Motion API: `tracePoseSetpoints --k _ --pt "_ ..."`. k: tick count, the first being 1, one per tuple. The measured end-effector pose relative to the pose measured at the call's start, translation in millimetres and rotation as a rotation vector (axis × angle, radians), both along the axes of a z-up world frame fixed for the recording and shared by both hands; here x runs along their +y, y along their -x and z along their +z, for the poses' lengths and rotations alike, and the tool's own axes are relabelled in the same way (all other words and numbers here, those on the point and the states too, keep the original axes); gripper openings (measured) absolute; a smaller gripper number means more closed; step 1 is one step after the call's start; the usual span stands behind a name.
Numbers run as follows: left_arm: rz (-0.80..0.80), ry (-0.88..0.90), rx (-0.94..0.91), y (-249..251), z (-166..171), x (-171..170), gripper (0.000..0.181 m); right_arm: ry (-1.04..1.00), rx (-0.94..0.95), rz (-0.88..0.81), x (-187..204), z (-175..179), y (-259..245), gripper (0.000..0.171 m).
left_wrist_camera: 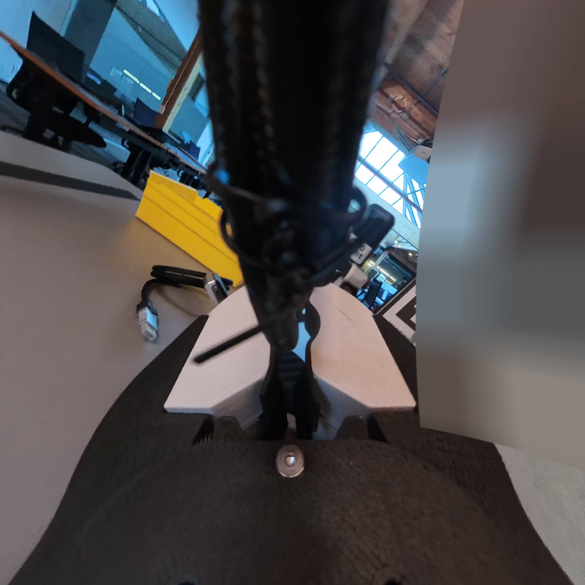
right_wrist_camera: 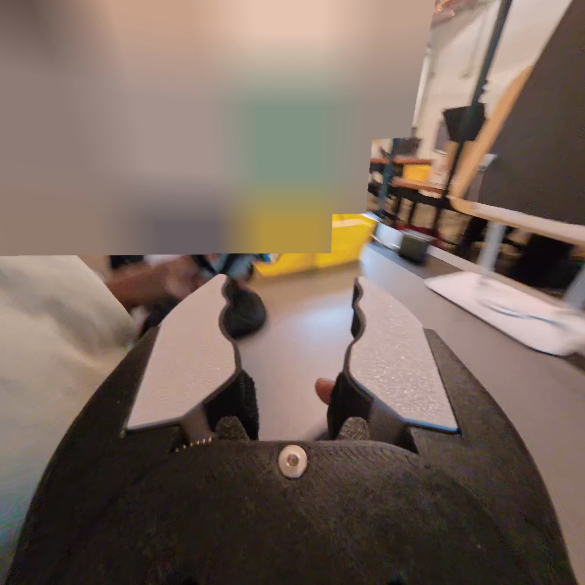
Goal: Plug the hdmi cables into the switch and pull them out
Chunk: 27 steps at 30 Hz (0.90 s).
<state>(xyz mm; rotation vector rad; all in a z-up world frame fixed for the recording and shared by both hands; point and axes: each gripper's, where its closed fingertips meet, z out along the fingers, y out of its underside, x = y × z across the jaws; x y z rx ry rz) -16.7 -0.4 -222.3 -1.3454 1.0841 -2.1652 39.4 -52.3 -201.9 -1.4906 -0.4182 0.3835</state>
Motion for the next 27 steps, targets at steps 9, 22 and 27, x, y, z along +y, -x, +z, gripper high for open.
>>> tracePoseSetpoints --k 9,22,27 --pt "-0.046 0.012 0.156 -16.7 -26.9 -3.8 0.012 0.206 -0.776 -0.079 -27.2 -109.4 -75.5 0.092" --pt "0.03 0.022 0.374 -38.0 -70.1 3.9 0.012 0.315 -1.293 -0.011 0.1 -151.3 -96.9 0.037" --pt "0.036 0.022 0.372 -41.7 -70.8 5.2 0.012 0.344 -1.317 0.001 -0.4 -150.7 -97.7 0.04"
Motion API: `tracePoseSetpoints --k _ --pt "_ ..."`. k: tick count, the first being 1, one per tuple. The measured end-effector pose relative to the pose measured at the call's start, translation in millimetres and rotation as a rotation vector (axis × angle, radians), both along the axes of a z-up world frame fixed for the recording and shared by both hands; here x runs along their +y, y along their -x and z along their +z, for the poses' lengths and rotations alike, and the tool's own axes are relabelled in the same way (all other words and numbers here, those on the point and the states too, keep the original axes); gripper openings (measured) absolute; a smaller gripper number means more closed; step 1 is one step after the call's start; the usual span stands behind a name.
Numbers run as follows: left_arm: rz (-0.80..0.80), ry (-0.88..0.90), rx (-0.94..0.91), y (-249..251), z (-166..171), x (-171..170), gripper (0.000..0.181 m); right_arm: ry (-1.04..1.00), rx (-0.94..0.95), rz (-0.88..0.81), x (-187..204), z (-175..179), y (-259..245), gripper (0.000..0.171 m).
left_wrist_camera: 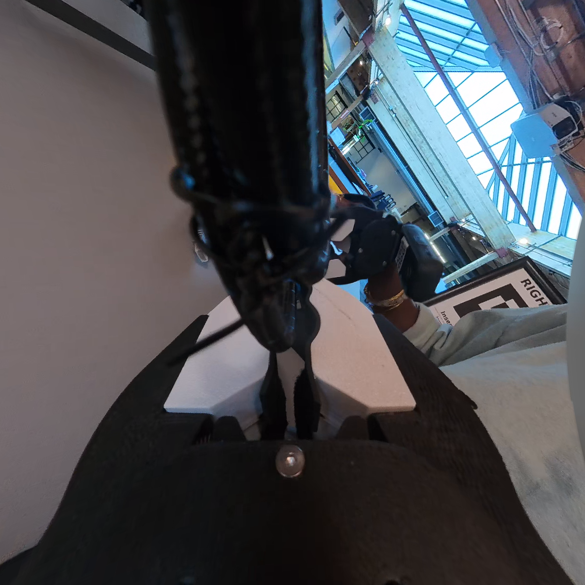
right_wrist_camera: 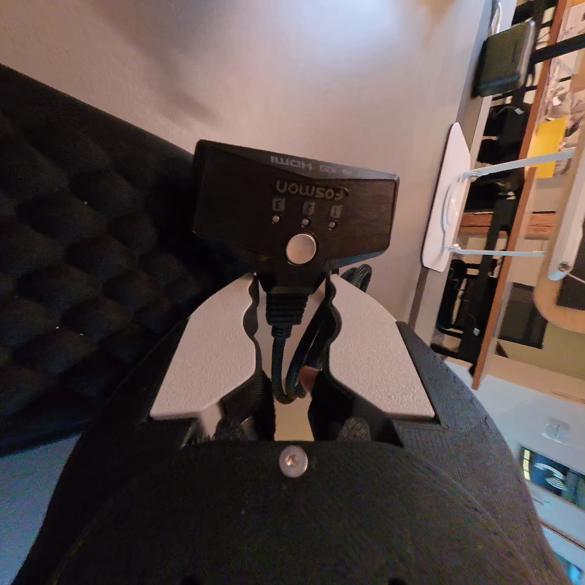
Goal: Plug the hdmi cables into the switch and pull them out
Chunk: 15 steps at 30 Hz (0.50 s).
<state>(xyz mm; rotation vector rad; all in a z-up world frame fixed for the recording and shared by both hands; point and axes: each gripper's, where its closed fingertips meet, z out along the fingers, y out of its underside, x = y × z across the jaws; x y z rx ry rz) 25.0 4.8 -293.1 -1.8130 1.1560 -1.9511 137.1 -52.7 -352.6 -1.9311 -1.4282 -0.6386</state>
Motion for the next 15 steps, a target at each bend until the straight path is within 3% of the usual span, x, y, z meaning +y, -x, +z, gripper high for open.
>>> tracePoseSetpoints --k 6,11,15 --pt "0.001 -0.005 0.021 -5.2 -4.6 -2.1 0.012 0.198 0.233 -0.065 4.1 -9.7 0.2 0.036" --pt "0.064 -0.006 0.032 -12.8 -9.7 -0.1 0.012 0.04 0.393 -0.112 9.1 -0.2 12.0 0.034" --pt "0.079 0.106 0.015 -22.6 -12.5 -3.4 0.012 -0.074 0.365 -0.15 6.3 6.5 21.0 0.034"
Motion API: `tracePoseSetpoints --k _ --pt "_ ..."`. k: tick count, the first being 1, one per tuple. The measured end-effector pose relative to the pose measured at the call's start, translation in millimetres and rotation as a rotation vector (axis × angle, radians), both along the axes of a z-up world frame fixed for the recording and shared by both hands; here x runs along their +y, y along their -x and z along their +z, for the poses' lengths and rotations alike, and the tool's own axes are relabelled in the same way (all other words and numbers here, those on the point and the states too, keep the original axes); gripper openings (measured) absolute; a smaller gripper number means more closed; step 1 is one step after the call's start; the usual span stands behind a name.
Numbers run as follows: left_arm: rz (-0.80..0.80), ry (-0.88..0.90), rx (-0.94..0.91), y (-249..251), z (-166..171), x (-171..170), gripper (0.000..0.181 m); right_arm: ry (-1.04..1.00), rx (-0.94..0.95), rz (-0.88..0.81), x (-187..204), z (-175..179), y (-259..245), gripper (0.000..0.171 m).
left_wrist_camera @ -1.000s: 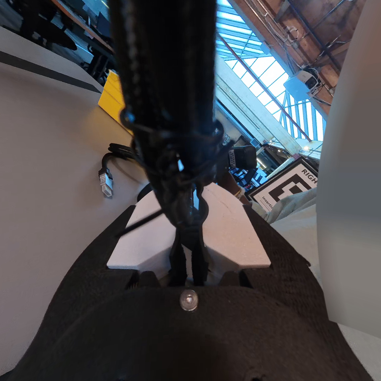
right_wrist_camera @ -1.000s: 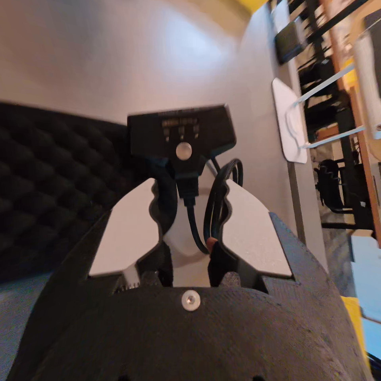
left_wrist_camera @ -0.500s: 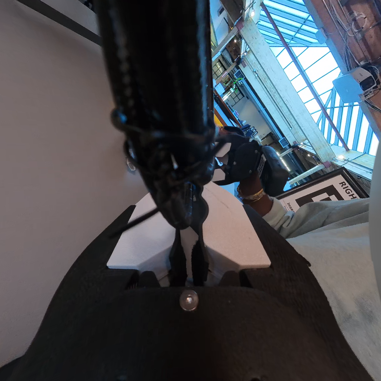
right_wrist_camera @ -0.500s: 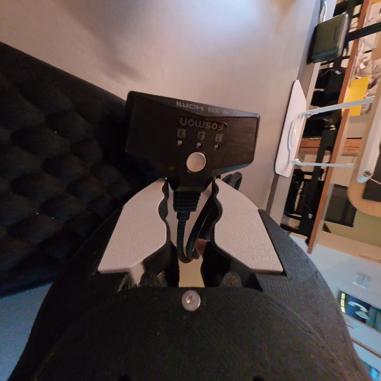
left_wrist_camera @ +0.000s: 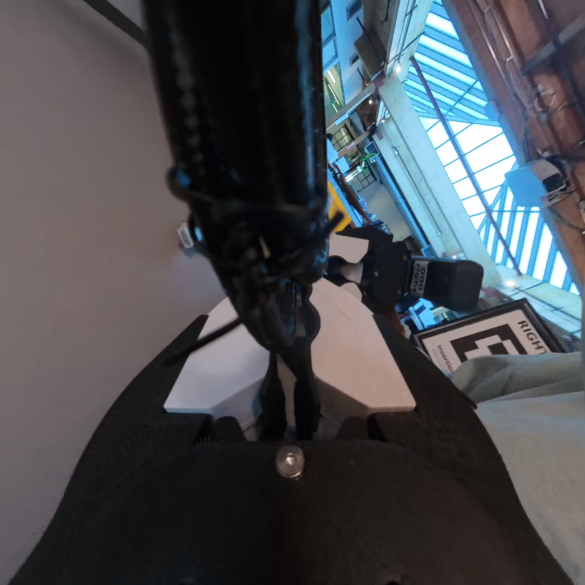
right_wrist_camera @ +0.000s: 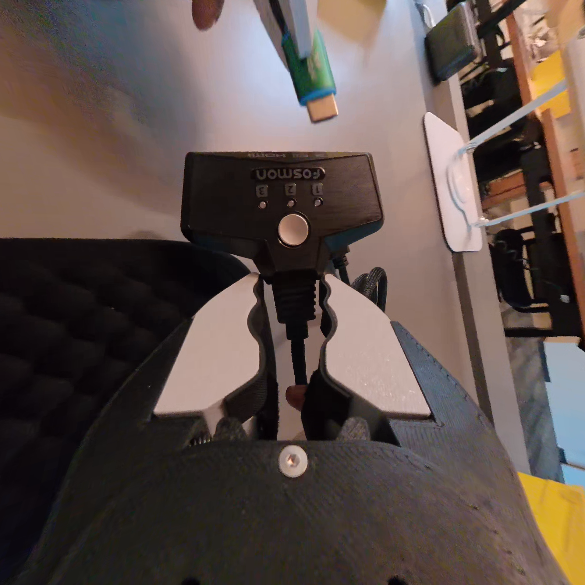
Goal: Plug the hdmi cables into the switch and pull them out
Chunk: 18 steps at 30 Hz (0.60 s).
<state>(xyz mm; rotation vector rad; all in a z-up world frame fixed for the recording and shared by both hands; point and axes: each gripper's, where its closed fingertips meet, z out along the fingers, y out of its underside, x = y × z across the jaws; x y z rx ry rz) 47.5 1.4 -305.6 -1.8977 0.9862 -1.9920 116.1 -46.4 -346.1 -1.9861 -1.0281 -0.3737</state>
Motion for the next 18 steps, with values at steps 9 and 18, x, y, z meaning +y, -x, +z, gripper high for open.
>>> tracePoseSetpoints --k 9,18 --pt "-0.079 -0.023 -0.011 0.8 -2.5 -12.0 0.012 -0.052 -0.083 0.024 -5.6 -4.1 11.7 0.035" --pt "-0.088 -0.157 0.009 2.5 -2.9 -12.6 0.012 -0.079 -0.154 0.084 -7.9 -2.8 13.1 0.035"
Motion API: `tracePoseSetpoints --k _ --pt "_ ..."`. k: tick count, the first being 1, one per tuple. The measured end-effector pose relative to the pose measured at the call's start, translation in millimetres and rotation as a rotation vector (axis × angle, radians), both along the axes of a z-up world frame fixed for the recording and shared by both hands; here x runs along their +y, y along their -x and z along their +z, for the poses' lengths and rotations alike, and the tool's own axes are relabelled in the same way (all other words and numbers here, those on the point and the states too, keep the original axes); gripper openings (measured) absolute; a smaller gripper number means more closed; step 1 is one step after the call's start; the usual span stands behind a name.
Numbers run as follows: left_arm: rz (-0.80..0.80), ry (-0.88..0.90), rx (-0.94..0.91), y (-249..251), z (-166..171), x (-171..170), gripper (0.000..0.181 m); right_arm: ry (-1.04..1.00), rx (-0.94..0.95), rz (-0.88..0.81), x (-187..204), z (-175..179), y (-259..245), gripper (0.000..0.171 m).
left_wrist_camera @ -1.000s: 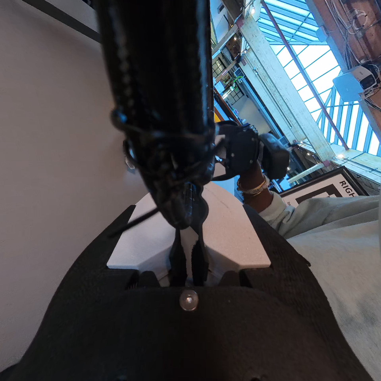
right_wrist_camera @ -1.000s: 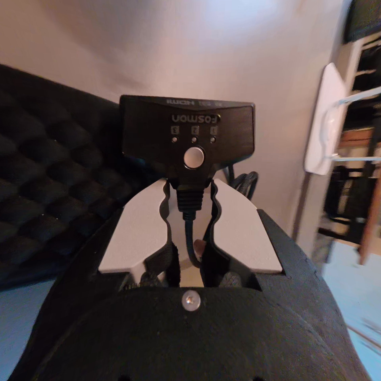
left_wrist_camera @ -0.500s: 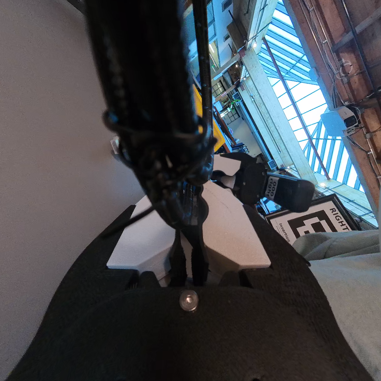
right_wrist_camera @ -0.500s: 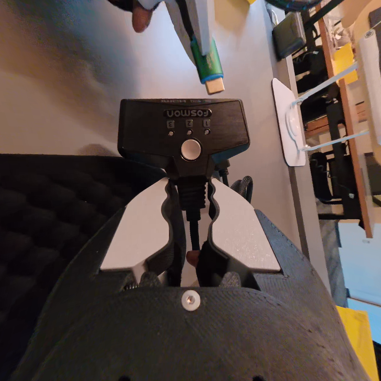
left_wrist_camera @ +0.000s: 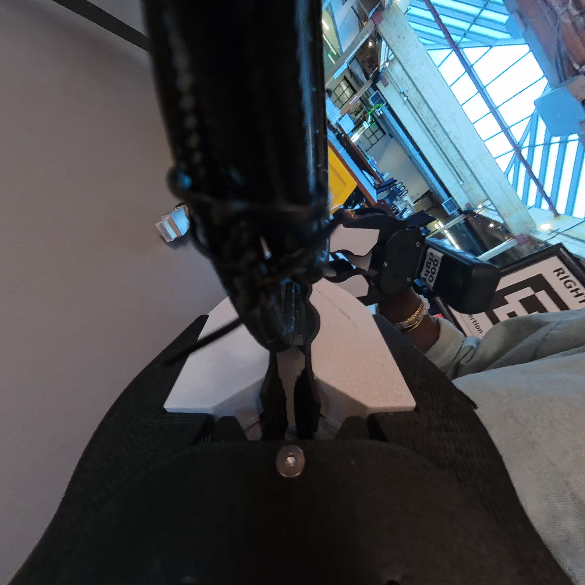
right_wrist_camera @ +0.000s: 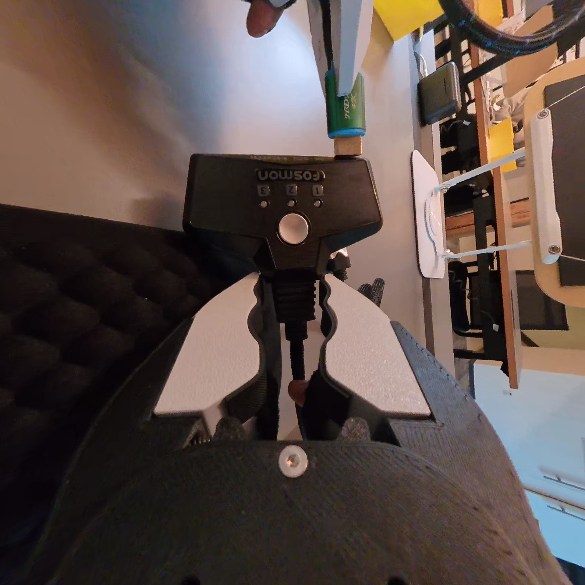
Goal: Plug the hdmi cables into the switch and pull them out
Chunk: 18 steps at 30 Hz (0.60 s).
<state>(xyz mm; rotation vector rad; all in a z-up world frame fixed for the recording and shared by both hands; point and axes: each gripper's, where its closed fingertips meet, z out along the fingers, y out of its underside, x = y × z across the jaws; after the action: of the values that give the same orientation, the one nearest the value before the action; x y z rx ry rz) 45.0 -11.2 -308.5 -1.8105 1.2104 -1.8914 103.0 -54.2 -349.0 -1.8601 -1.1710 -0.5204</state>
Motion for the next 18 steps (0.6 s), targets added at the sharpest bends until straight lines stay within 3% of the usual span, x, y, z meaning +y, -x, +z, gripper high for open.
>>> tracePoseSetpoints --k 7,18 --pt "-0.029 -0.073 0.027 0.6 -3.5 -4.7 0.012 -0.019 0.024 0.011 -2.5 -0.2 -0.3 0.035" --pt "-0.019 0.0 0.04 -0.2 -4.4 -2.9 0.012 -0.032 -0.08 0.003 0.2 0.5 -0.9 0.034"
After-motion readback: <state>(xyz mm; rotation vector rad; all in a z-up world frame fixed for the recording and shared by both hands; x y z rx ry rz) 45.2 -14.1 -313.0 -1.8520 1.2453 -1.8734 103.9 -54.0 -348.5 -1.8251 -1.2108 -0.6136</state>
